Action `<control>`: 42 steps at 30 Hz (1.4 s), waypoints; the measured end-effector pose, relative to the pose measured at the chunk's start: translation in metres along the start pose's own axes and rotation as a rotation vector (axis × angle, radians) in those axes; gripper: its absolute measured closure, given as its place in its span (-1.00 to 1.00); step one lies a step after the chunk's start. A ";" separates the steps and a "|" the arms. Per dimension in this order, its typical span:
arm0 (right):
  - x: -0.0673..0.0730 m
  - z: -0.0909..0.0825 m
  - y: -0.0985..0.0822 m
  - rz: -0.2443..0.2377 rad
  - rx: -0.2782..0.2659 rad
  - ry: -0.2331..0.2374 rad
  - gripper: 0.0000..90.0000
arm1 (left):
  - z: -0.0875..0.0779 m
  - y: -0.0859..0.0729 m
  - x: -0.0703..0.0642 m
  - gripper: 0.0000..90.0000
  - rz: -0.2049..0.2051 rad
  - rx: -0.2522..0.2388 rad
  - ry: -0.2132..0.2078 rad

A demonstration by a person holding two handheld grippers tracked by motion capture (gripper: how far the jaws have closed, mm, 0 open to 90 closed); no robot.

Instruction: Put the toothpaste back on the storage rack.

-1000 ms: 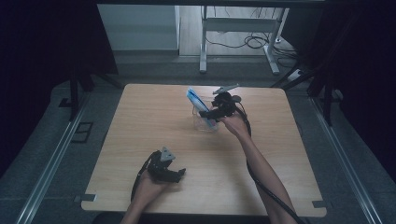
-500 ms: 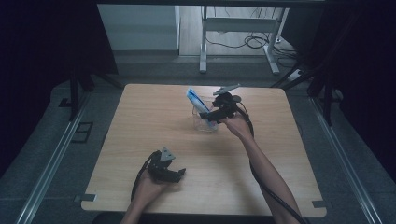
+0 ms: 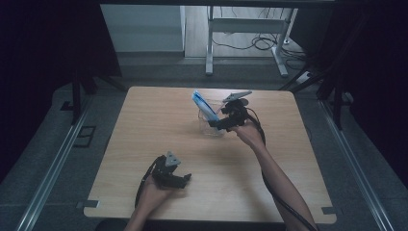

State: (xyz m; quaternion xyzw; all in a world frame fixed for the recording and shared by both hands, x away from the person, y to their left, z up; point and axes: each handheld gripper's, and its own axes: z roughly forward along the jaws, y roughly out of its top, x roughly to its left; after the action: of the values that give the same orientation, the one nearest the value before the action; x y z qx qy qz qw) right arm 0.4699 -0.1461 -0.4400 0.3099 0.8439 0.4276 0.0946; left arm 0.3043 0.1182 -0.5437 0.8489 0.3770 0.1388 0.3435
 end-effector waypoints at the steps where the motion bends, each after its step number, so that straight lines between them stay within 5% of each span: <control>1: 0.001 -0.001 -0.001 0.001 -0.001 0.001 -0.72 | 0.000 0.000 0.000 -0.69 0.001 0.000 0.000; 42: 0.012 -0.047 -0.046 0.003 -0.023 0.001 -0.71 | 0.000 0.000 -0.001 -0.69 -0.004 0.000 0.004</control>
State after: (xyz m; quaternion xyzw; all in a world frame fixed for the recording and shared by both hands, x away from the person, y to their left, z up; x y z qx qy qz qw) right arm 0.4202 -0.1904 -0.4457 0.3100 0.8386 0.4373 0.0972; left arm 0.3039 0.1178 -0.5437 0.8477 0.3795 0.1400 0.3431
